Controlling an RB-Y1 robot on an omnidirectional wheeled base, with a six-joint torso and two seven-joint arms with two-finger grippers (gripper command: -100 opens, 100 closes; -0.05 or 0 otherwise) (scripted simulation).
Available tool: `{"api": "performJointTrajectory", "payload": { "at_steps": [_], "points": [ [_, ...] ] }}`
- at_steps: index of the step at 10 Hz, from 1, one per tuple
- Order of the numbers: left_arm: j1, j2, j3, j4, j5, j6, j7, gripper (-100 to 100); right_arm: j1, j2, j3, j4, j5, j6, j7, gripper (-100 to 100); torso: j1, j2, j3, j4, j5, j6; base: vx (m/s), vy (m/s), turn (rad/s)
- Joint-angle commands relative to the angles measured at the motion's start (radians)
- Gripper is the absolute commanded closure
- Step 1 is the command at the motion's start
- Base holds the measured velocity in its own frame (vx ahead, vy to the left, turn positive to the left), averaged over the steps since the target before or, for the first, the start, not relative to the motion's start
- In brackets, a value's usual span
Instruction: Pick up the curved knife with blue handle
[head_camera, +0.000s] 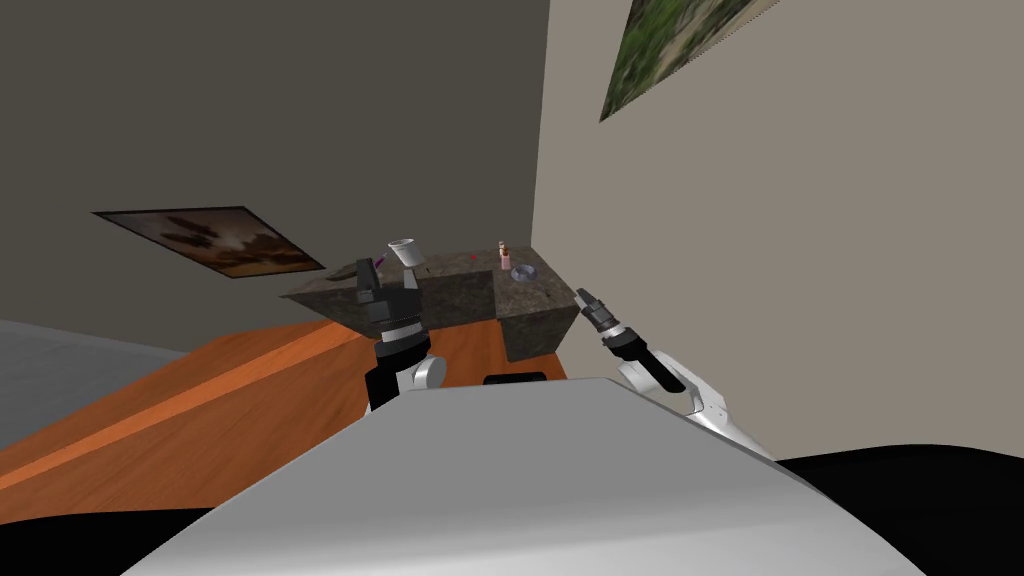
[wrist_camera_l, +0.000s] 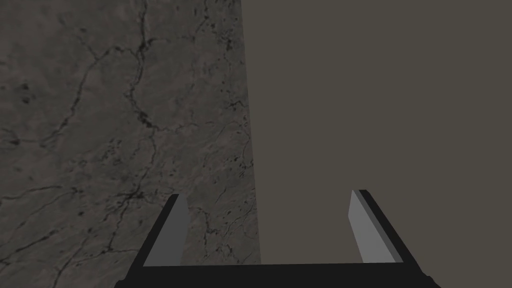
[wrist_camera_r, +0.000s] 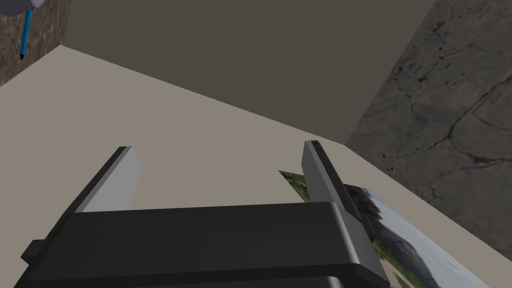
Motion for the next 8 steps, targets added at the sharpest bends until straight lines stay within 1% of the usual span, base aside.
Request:
{"api": "performJointTrajectory", "payload": {
  "at_steps": [1,2,3,4,5,6,7,8],
  "points": [
    [0.000,0.000,0.000,0.000,0.000,0.000,0.000,0,-0.002,-0.050,0.018,0.036,-0.011,0.017,-0.016,-100,0.000,0.000,0.000,0.000,0.000,0.000,-0.015,0.004,0.185],
    [0.000,0.000,0.000,0.000,0.000,0.000,0.000,0,-0.002,-0.078,0.018,0.036,-0.011,0.017,-0.016,-100,0.000,0.000,0.000,0.000,0.000,-0.001,-0.012,-0.001,0.072],
    [0.000,0.000,0.000,0.000,0.000,0.000,0.000,0,-0.005,-0.111,0.034,0.070,-0.020,0.031,-0.030,-100,0.000,0.000,0.000,0.000,0.000,0.000,-0.014,0.006,0.145],
    [0.000,0.000,0.000,0.000,0.000,0.000,0.000,0,-0.005,-0.139,0.034,0.070,-0.020,0.031,-0.030,-100,0.000,0.000,0.000,0.000,0.000,0.000,-0.011,0.003,0.086],
    [0.000,0.000,0.000,0.000,0.000,0.000,0.000,0,-0.008,-0.167,0.051,0.104,-0.029,0.047,-0.045,-100,0.000,0.000,0.000,0.000,0.000,0.000,-0.011,0.009,0.180],
    [0.000,0.000,0.000,0.000,0.000,0.000,0.000,0,-0.008,-0.197,0.051,0.104,-0.029,0.047,-0.045,-100,0.001,-0.001,0.000,0.000,0.000,0.000,-0.008,0.003,0.090],
    [0.000,0.000,0.000,0.000,0.000,0.000,0.000,0,-0.012,-0.228,0.069,0.138,-0.038,0.064,-0.059,-100,0.000,-0.001,0.000,0.000,0.000,0.000,-0.010,0.009,0.169],
    [0.000,0.000,0.000,0.000,0.000,0.000,0.000,0,-0.012,-0.259,0.069,0.138,-0.038,0.064,-0.059,-100,0.001,-0.001,0.000,0.000,0.000,0.000,-0.006,0.005,0.096]
  ]
}}
